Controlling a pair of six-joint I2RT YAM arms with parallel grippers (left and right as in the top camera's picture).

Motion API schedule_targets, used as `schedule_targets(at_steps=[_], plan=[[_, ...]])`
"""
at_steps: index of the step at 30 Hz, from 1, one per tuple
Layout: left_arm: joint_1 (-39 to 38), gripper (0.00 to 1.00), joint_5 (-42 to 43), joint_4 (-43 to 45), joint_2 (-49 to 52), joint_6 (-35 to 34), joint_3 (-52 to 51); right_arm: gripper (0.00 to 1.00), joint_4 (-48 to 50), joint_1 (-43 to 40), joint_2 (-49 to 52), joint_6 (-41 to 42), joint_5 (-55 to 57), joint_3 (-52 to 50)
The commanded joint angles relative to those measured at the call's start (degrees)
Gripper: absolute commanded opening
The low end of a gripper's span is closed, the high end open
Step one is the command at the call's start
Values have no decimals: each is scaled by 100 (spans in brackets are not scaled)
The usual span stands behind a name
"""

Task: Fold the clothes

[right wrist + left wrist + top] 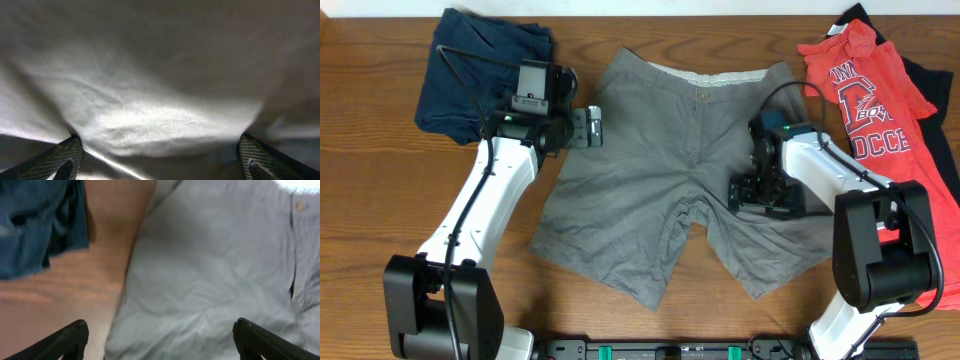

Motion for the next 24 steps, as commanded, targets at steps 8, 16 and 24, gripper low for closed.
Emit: schedule_targets(at_steps=[8,16,24], plan=[[4,95,269,785,732,352,313,99,109,31,-389,-13,-374,-28],[2,95,562,212,2199,796,1989,99,57,-33,-1360,-592,-369,728],[4,95,575,-404,3373,1471,3211,99,138,-37,-1620,-968,-330,1067]])
